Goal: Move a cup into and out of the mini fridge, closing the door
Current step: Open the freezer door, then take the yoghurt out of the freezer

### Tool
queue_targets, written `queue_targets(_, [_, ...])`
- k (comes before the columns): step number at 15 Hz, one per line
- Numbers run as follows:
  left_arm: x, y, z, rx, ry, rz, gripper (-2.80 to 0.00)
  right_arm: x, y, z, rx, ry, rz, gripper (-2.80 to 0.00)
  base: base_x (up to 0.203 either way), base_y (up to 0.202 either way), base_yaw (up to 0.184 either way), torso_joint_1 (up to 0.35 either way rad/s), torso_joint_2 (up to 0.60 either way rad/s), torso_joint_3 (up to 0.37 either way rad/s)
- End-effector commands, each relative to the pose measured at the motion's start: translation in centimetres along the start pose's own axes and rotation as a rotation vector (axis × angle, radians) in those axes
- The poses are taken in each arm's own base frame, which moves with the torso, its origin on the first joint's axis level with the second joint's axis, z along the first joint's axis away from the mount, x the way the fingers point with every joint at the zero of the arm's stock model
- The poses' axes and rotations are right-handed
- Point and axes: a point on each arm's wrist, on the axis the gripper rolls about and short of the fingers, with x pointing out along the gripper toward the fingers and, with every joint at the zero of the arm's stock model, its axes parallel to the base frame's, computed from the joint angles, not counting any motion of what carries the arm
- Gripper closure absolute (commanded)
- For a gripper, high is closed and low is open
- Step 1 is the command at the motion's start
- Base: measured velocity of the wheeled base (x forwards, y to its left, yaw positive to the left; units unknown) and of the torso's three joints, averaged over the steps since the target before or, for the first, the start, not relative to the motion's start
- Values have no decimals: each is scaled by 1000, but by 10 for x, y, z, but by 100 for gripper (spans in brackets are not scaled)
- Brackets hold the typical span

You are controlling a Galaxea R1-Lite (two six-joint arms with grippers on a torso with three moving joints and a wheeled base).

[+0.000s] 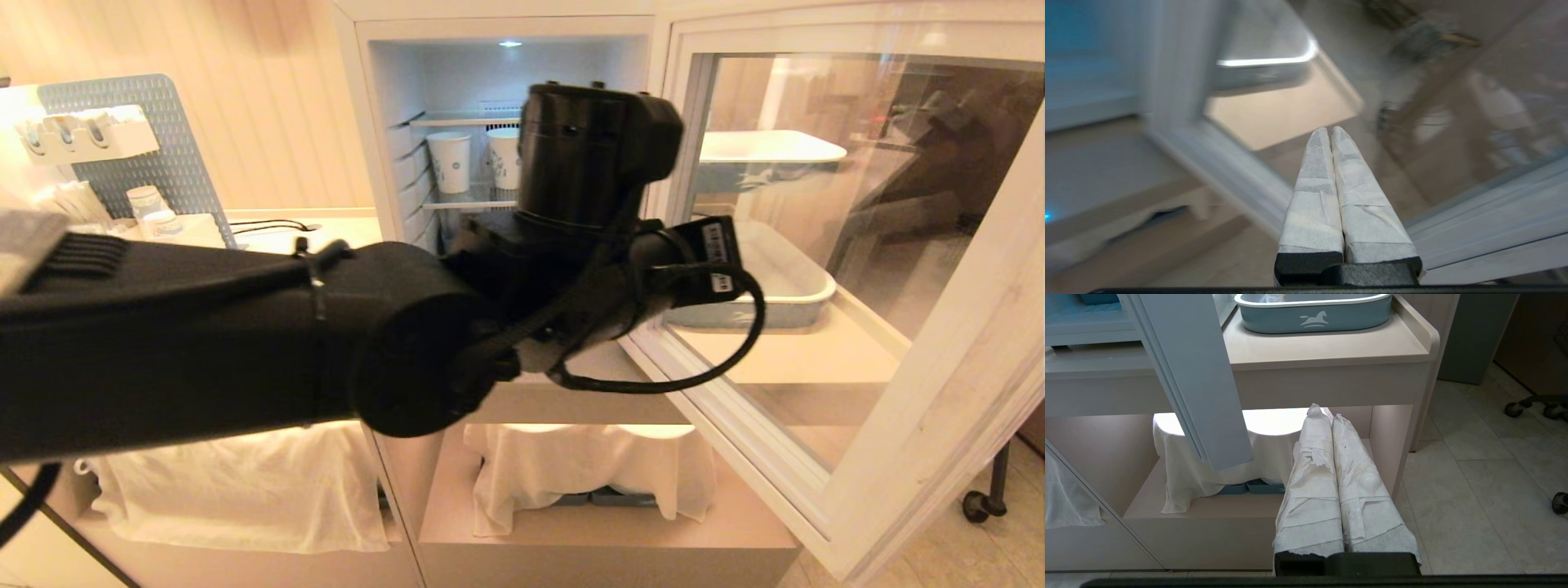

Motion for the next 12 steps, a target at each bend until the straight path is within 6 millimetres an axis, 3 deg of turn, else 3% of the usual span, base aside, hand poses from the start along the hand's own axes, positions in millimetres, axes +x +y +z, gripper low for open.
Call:
queue_targets(1, [-41, 18, 31, 25, -52, 39, 0, 1, 0, -3, 0, 10, 1, 0, 0, 0, 0, 0, 0, 0])
queue_targets(7, [-144, 85, 63, 70, 51, 167, 0, 1, 0, -3, 0, 10, 0, 0, 0, 0, 0, 0, 0, 0])
queue_targets(12, [-243, 110, 44, 122, 174, 192, 0, 1, 0, -3, 0, 10, -1, 0, 0, 0, 0, 0, 0, 0])
